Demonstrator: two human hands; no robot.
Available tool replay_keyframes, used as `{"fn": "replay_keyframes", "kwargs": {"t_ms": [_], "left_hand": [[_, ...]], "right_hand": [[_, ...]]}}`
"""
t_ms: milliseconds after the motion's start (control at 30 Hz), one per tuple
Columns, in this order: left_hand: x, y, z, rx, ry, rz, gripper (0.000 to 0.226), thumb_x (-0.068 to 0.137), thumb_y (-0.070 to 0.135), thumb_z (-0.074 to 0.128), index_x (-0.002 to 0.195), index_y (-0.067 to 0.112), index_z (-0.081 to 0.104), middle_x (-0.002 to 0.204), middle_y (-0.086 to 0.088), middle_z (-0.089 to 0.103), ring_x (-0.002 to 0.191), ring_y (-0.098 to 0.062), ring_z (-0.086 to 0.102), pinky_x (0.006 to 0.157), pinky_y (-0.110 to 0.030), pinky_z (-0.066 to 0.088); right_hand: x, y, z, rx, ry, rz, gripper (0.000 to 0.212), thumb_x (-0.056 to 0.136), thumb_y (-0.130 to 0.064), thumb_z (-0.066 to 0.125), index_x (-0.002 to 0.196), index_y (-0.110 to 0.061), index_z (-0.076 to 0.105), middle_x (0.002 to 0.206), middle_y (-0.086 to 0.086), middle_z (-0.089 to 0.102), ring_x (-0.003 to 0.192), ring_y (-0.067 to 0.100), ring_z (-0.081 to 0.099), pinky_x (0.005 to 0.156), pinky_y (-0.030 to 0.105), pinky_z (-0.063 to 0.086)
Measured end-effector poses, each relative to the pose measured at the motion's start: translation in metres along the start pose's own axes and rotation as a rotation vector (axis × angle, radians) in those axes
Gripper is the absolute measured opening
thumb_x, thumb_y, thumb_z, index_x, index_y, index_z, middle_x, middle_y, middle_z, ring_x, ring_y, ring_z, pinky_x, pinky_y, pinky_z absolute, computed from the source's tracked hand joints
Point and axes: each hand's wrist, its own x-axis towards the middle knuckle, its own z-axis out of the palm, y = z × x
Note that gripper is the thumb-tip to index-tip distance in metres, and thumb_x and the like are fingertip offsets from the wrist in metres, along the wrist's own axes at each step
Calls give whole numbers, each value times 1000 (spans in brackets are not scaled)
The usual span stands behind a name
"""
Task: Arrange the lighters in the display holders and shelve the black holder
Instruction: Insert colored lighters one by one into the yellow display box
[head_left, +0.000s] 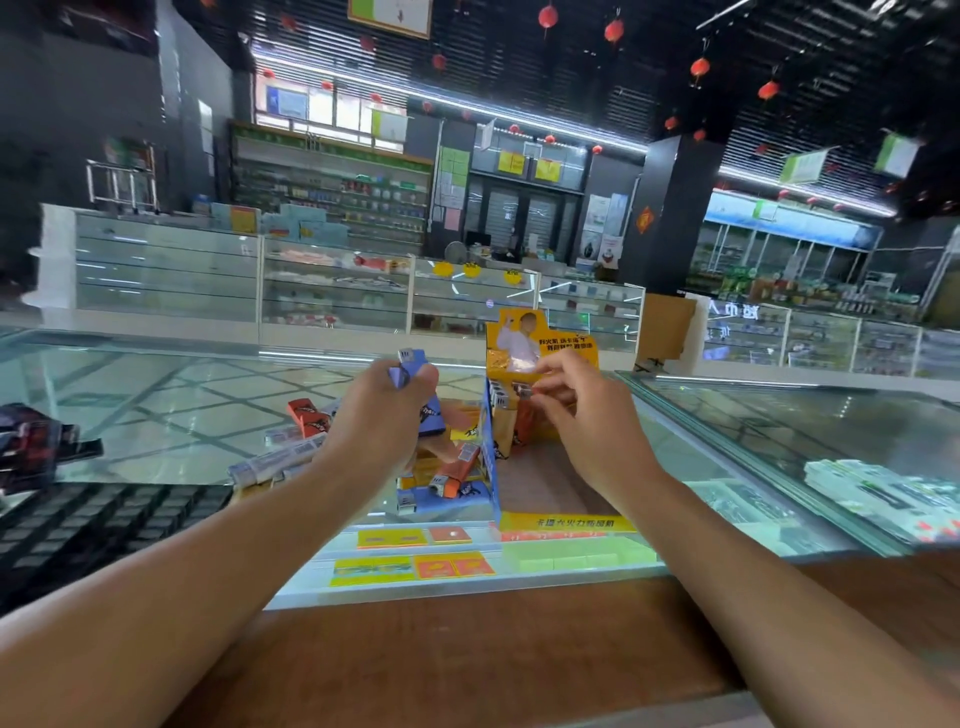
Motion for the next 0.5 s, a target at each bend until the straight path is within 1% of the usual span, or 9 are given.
{"fn": "replay_keyframes", "kwargs": {"t_ms": [33, 67, 133, 200, 267, 367, 433, 467, 500], "left_hand": [[2, 0, 0, 14, -6, 2, 27, 111, 31, 48, 113, 5, 52, 83, -14, 79, 69, -38, 69, 46, -26, 31], [2, 0, 0, 14, -14, 4, 24, 110, 29, 50, 112, 5, 56, 83, -13, 79, 68, -37, 69, 44, -25, 31], [2, 1, 0, 17, -31, 19, 14, 109, 21, 53, 110, 10, 61, 84, -9, 80, 66, -31, 70, 41, -24, 35], [1, 0, 1, 14, -57, 26, 10, 107, 10, 55, 107, 14, 63, 84, -8, 79, 63, -26, 68, 40, -24, 38], [1, 0, 0, 17, -94, 28, 16, 105, 2, 55, 108, 16, 63, 84, -7, 79, 61, -23, 65, 42, -26, 41], [-1, 0, -1, 13, -124, 56, 14, 104, 0, 56, 117, 2, 60, 89, -10, 80, 62, -19, 68, 43, -25, 40], [-1, 2, -1, -13, -132, 66, 16, 103, 4, 59, 116, -3, 53, 94, -10, 80, 74, -26, 70, 43, -25, 32], [-2, 3, -1, -14, -143, 75, 17, 102, 8, 62, 112, -1, 51, 94, -9, 80, 79, -29, 66, 45, -25, 28], [-3, 4, -1, 4, -151, 89, 19, 101, 12, 64, 109, 2, 51, 93, -8, 81, 79, -29, 63, 47, -25, 27]], "right_hand": [[0, -1, 1, -6, -11, -3, 16, 97, -10, 72, 107, -21, 68, 97, -10, 72, 90, -3, 66, 80, 17, 54], [0, -2, 2, -18, -12, -11, 16, 96, -7, 72, 102, -21, 67, 93, -10, 71, 88, -1, 67, 80, 23, 56], [1, -2, 2, -69, -12, -10, 19, 95, -5, 72, 97, -23, 67, 91, -10, 70, 86, 2, 67, 80, 32, 58], [2, -2, 3, -127, -15, -4, 21, 95, -4, 71, 99, -24, 68, 98, -8, 67, 91, 8, 65, 84, 36, 58], [2, -2, 5, -160, -19, 1, 21, 95, -5, 69, 103, -24, 70, 104, -7, 65, 94, 11, 64, 85, 39, 58], [-2, -9, 3, -193, 23, 3, 16, 102, -16, 62, 112, -27, 67, 110, -10, 64, 92, 8, 61, 80, 39, 58], [-5, -16, 0, -89, 93, -41, 10, 106, -27, 58, 113, -27, 65, 105, -14, 66, 88, 5, 62, 76, 38, 56], [-7, -21, -1, 17, 100, -59, 10, 107, -31, 58, 113, -27, 66, 101, -15, 69, 87, 7, 64, 74, 37, 55], [-8, -28, -2, 131, 85, -59, 12, 107, -33, 59, 113, -27, 68, 96, -12, 71, 86, 10, 66, 73, 37, 54]]}}
